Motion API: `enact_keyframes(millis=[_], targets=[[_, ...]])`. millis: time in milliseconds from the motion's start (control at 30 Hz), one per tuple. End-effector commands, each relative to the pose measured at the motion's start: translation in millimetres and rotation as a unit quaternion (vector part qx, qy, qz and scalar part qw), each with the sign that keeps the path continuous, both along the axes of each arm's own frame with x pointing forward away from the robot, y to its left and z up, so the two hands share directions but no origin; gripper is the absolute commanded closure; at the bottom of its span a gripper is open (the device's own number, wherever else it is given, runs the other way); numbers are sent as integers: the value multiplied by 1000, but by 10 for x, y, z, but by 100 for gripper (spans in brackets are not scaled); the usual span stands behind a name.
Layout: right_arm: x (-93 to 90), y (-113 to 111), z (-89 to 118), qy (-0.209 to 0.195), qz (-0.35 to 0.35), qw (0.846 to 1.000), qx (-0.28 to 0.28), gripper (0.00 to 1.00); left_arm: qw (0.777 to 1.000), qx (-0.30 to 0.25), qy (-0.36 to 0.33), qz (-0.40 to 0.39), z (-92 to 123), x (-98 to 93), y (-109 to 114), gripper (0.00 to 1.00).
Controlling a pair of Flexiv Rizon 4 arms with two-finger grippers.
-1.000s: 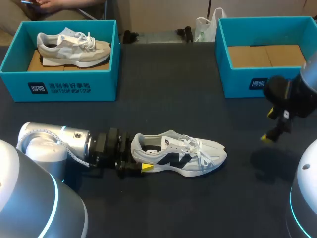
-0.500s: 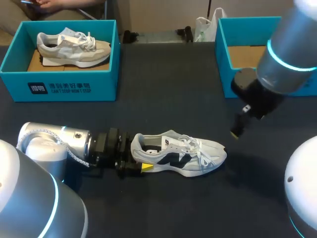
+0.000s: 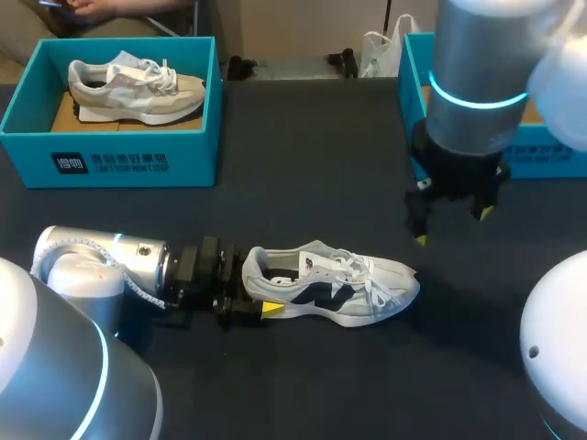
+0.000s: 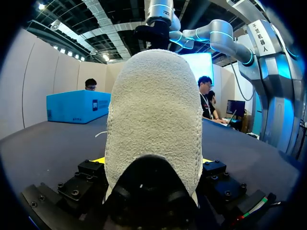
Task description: Take the shoe out of the shoebox, open the shoe tongue, remove and reinsert the insole, then place the shoe into the shoebox
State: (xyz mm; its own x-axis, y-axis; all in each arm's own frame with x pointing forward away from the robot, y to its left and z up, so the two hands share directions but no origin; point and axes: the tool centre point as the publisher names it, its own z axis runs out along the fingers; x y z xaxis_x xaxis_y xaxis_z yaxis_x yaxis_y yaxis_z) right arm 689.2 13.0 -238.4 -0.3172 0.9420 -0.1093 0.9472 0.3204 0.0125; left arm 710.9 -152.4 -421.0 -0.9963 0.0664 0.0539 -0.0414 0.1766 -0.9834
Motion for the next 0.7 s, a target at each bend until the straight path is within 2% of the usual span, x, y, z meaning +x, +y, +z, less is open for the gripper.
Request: enact_keyframes(millis=[33,233,600,633,700], targets=[[48,255,-130,56,-83,993,-69,0,1000,0,-1,2,5,-13,4,100],[-18,453,-229,18,-171,982,-76,0,1000,0,-1,2,5,-13,4,100],[-18,453,-229,18,-171,982,-76,0,1000,0,-1,2,5,-13,4,100],[-35,508,-196,-5,-161,985,-66,0,1000,0,-1,2,5,-13,4,100],[-62,640,-171,-22,-170,980,-96,0,1000,0,-1,2,5,-13,4,100]])
